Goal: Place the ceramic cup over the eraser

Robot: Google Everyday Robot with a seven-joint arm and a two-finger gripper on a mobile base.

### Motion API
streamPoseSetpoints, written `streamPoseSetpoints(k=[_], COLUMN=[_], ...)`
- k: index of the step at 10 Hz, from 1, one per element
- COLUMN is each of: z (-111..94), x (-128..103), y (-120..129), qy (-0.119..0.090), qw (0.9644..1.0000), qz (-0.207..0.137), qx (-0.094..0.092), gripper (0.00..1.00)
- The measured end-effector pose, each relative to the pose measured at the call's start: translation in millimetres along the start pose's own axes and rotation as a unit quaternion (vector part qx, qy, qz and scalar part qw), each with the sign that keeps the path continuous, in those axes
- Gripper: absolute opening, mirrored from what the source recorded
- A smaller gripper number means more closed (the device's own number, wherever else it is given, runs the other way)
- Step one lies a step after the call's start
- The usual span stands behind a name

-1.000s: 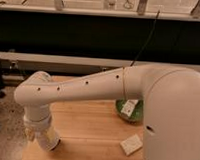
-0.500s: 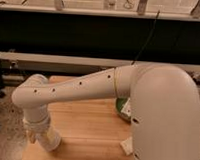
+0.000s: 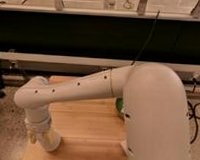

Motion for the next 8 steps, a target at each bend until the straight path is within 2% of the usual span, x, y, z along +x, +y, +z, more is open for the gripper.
streamPoseSetpoints(k=[5, 8], z=[13, 4], x=[9, 13], y=[5, 9], qy=[-0.016, -0.013], qw=[0.9998, 0.9999], qz=[0.006, 0.007], qx=[-0.009, 0.001], gripper=[0.8, 0.8])
